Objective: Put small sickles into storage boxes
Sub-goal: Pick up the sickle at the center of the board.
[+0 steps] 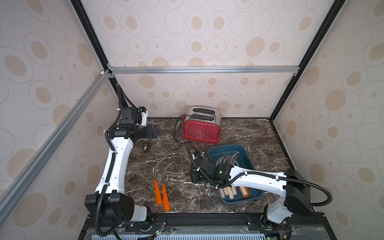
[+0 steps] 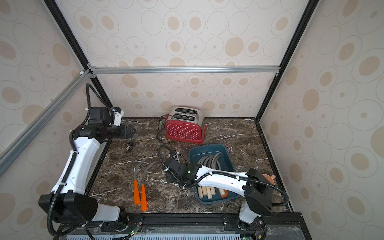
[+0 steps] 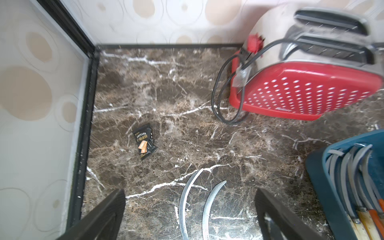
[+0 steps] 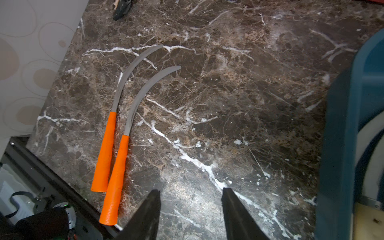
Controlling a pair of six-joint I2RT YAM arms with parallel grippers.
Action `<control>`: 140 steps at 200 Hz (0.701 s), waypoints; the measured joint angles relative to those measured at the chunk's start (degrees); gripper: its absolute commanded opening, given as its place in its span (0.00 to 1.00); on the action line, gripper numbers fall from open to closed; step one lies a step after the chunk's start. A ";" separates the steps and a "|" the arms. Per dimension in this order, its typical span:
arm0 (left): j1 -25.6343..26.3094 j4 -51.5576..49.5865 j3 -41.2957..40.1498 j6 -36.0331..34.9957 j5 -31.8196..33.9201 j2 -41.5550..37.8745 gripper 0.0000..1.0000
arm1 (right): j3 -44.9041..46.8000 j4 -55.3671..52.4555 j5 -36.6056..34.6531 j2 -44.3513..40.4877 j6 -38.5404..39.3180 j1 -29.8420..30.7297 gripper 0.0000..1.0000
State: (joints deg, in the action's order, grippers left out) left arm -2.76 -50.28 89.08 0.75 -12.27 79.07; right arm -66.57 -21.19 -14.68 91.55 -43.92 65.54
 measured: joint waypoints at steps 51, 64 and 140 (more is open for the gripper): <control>0.00 -0.39 -0.02 -1.70 -0.22 -1.95 0.99 | -2.36 -7.17 -9.64 -2.73 7.56 0.02 0.60; 0.00 -0.61 -0.07 -1.75 -0.50 -1.55 0.99 | -5.42 -10.60 -12.48 -3.50 11.17 -0.02 1.00; 0.00 0.26 -3.78 -1.70 -2.89 -3.06 0.99 | -3.87 -14.05 -0.42 -13.55 16.48 -10.54 1.00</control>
State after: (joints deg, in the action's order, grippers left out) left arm -2.76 -50.02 85.30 -0.95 -15.16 76.01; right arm -70.43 -35.24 -15.09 78.00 -27.44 55.00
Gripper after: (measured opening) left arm 0.991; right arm 0.995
